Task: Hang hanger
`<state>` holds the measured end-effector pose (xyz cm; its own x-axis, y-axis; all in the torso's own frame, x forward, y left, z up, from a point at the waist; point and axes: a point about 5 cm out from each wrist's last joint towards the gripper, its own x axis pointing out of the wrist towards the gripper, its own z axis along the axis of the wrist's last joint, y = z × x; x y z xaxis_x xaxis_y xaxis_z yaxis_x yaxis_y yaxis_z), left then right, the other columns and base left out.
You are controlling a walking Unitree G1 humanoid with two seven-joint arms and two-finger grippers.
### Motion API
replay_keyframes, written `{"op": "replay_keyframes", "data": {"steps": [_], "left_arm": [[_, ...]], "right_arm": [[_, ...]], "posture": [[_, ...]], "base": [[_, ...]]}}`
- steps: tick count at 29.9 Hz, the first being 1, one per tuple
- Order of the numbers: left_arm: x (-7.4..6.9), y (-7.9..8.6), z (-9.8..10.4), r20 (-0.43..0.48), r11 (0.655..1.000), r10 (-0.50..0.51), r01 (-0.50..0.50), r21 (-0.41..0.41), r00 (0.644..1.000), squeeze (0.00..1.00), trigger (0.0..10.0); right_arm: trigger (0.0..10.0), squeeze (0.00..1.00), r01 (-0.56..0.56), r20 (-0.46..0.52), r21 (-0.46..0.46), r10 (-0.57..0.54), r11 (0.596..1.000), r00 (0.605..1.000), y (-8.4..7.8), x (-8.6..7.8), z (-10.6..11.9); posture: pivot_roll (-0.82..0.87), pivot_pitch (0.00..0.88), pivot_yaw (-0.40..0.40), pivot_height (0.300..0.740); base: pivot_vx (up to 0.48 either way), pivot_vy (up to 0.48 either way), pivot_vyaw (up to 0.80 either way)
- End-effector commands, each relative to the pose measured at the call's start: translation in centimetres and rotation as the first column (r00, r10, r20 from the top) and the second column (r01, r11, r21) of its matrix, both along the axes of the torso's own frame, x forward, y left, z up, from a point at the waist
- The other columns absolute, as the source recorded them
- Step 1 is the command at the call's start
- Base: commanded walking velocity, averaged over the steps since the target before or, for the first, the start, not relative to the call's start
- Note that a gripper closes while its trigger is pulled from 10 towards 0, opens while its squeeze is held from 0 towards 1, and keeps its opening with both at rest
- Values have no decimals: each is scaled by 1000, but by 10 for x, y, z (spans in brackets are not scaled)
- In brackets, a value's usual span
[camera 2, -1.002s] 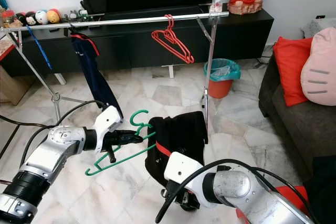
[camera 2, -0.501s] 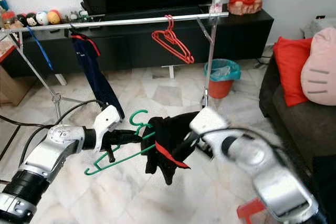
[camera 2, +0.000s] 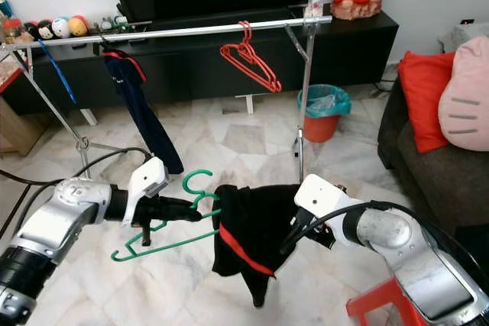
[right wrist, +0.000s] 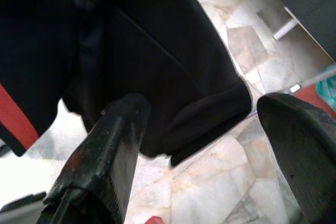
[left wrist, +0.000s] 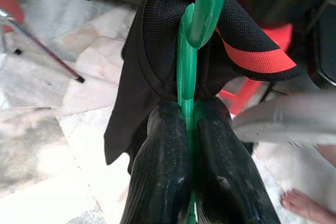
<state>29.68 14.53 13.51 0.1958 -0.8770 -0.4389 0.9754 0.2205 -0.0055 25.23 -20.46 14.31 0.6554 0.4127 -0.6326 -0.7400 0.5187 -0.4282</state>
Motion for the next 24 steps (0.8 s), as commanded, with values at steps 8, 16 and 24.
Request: {"op": "replay_keyframes", "data": {"steps": [8, 16, 24], "left_arm": [[-1, -4, 13, 12, 995, -101, 100, 24, 995, 0, 10000], [1, -10, 15, 18, 991, -129, 129, 21, 991, 0, 10000], [-3, -13, 16, 12, 984, -175, 175, 16, 984, 0, 10000]], "right_arm": [[10000, 0, -217, 20, 7, 217, 976, 976, 6, 0, 4], [10000, 678, -278, -11, 86, 280, 957, 960, 10, -3, -2], [10000, 0, -307, -4, 84, 308, 948, 951, 14, 6, -6]], "posture": [[-90, 0, 128, 740], [-94, 0, 129, 740], [-93, 0, 126, 740]], "base": [[0, 0, 0], [0, 0, 0], [0, 0, 0]]}}
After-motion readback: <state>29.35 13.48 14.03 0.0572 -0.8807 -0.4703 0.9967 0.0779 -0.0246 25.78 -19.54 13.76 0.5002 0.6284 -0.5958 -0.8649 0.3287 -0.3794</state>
